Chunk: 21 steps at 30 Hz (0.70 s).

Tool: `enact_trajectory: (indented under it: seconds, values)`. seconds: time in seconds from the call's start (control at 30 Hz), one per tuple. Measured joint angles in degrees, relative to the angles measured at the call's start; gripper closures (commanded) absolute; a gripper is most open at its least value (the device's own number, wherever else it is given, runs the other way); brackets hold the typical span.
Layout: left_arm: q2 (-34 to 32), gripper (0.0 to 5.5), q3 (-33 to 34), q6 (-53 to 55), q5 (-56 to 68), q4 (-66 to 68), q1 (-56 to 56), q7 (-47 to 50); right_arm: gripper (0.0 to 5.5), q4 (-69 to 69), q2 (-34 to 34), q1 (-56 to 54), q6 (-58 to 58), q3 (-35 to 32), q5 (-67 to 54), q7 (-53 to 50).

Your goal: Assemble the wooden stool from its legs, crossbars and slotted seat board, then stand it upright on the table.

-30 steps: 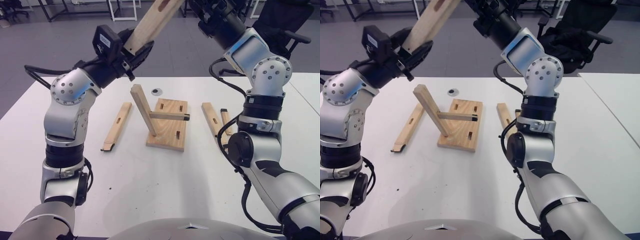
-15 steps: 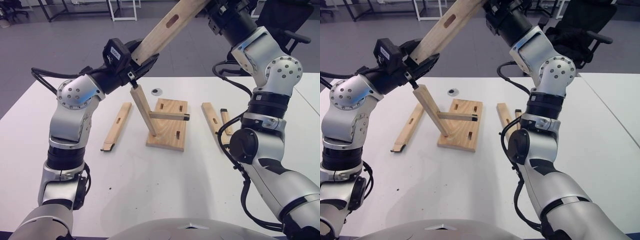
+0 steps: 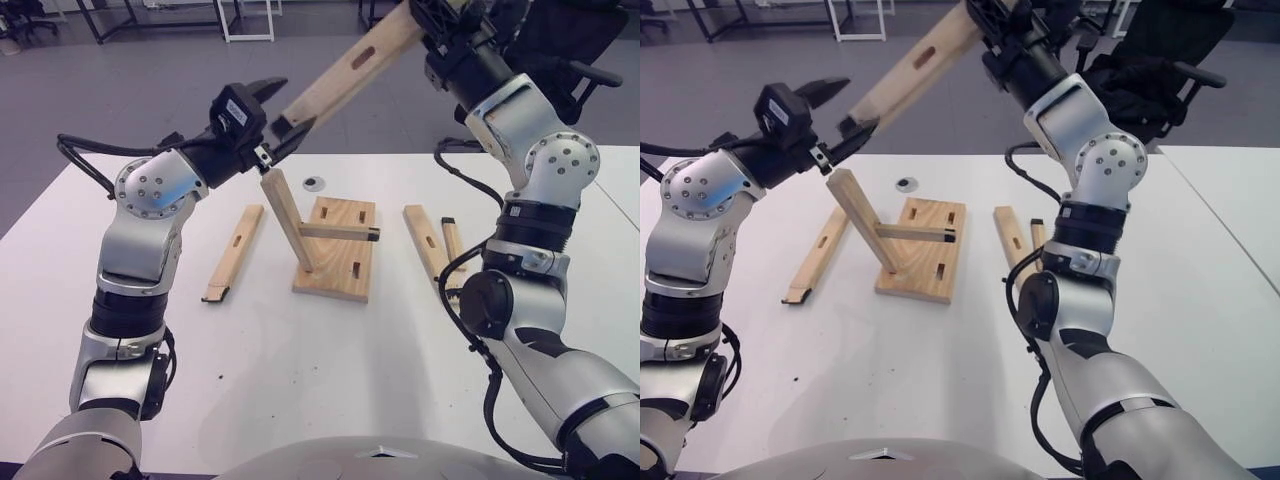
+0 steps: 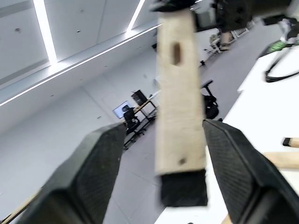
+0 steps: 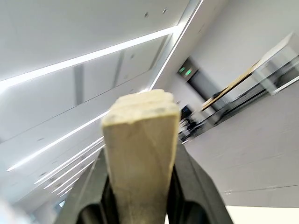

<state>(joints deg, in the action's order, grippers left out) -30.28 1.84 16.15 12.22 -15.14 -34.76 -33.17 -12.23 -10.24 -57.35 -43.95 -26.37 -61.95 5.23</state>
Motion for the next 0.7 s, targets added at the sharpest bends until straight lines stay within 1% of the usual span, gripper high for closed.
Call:
enact_trajectory:
  seconds: [0.1,0.2,0.23,0.27,0.3,0.37,0.43,0.53,0.6,0.7]
  values:
    - [2.28,1.42,5.51,2.1,2.87,-1.67,-0.01,5.23,4.49,3.07,-1.56,7.47,3.15,-0.17,5.23,-1.47]
    - [5.01,1.38,11.63,3.4,3.47,-3.63,3.28,12.55,4.49,6.38,-0.81,12.62,4.79,-2.3,5.81,-4.45]
    - [5.65,1.38,12.84,4.07,2.83,-3.57,8.31,14.59,4.49,7.81,-0.76,16.74,4.89,-3.0,5.95,-5.7]
    - [5.89,1.38,12.27,4.34,1.23,-3.29,11.94,15.24,4.49,9.02,-0.49,19.51,4.59,-3.7,5.91,-6.85]
    - [5.59,1.38,9.74,2.44,-2.47,-2.67,16.38,15.7,4.49,11.03,0.06,22.57,3.83,-4.46,5.29,-8.47]
    - [5.76,1.38,3.63,-3.17,-8.54,3.06,24.84,15.87,4.49,14.05,2.05,28.42,1.02,-6.91,0.01,-12.37]
    - [6.63,1.38,0.67,-7.95,-10.93,8.82,28.05,15.83,4.49,16.13,2.11,32.13,-1.94,-6.98,-1.97,-13.7]
    - [8.46,1.38,-3.41,-12.47,-12.6,17.18,30.23,14.71,4.49,18.92,2.05,38.14,-5.78,-6.21,-5.24,-15.94]
    - [9.52,1.38,-5.21,-15.24,-13.1,21.92,29.93,14.05,4.49,21.84,1.9,40.39,-6.68,-6.0,-7.04,-16.84]
    - [9.4,1.38,-8.53,-18.18,-17.54,26.51,29.51,14.2,4.49,23.65,2.59,42.25,-5.99,-4.4,-7.54,-18.03]
